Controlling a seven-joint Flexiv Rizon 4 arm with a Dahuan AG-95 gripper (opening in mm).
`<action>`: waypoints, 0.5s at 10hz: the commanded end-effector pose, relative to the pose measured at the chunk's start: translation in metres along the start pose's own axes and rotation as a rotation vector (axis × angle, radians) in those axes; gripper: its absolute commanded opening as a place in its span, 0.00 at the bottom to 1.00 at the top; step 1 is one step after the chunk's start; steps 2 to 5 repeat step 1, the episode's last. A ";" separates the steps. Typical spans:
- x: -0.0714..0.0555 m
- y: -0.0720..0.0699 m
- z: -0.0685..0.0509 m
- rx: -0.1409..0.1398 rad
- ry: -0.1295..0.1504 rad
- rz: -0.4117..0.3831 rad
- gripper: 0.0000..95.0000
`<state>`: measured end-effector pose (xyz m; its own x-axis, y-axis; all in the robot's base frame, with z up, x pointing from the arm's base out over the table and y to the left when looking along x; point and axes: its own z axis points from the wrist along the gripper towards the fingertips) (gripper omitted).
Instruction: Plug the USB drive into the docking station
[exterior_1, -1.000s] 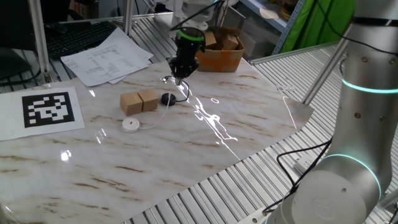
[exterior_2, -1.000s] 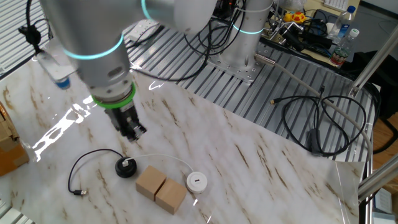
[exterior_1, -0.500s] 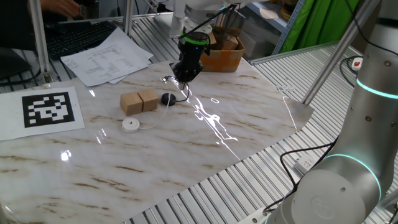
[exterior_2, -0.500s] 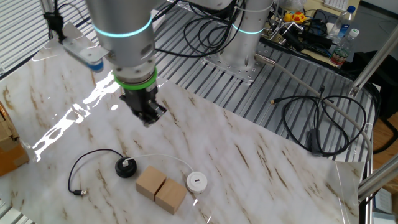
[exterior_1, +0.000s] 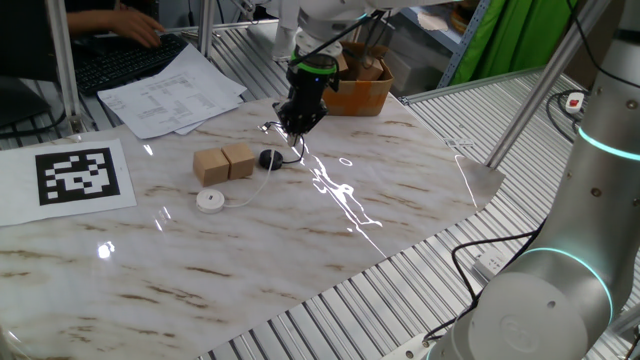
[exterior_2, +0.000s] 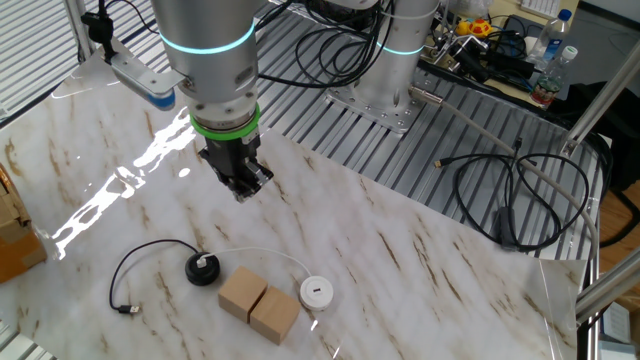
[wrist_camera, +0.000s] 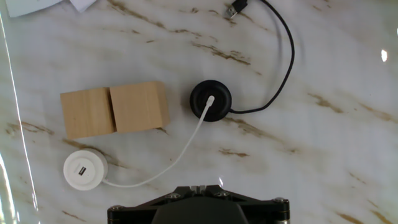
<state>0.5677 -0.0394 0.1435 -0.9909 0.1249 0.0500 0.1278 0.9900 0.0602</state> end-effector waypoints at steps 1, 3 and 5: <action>0.000 0.000 0.000 -0.001 0.004 0.005 0.00; 0.000 0.000 0.000 -0.001 0.004 0.005 0.00; 0.000 0.000 0.000 -0.001 0.004 0.005 0.00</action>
